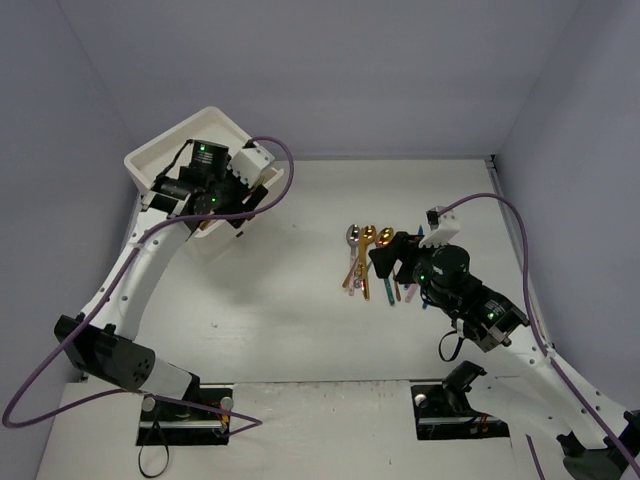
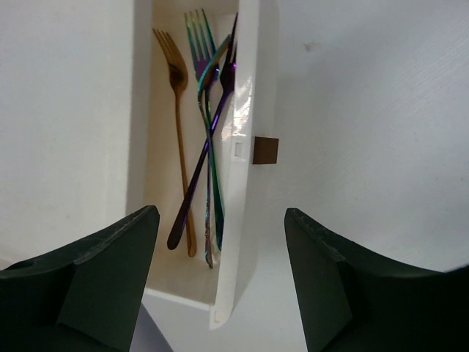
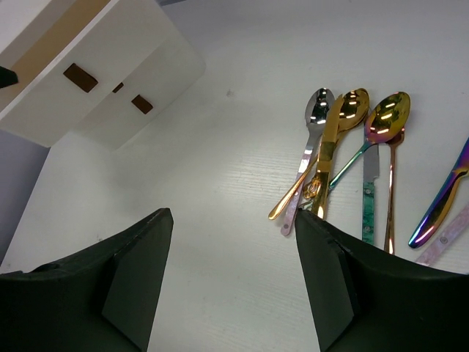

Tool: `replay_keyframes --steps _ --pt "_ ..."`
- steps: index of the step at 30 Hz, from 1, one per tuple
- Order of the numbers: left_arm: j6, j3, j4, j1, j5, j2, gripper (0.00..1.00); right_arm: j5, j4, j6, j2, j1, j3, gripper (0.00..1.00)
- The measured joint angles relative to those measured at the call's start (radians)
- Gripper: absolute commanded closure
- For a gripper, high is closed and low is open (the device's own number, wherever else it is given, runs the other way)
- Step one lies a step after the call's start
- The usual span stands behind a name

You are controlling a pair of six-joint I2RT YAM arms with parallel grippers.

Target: Sort the eating utensils into containers

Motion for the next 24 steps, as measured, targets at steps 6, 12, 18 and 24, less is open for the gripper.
replay_keyframes --steps 6,12,18,24 --pt "0.022 -0.033 0.019 -0.025 -0.051 0.036 0.28 -0.017 0.000 0.000 0.001 0.000 0.000 0.35" --pt "0.040 -0.077 0.077 -0.030 -0.116 0.035 0.27 -0.025 0.000 0.000 0.006 0.000 -0.002 0.34" --pt "0.058 -0.115 0.106 -0.030 -0.169 0.036 0.27 -0.036 0.000 0.001 0.016 0.000 -0.002 0.34" --pt "0.079 -0.115 0.138 -0.030 -0.214 0.041 0.27 -0.039 0.000 0.002 0.017 0.000 -0.002 0.34"
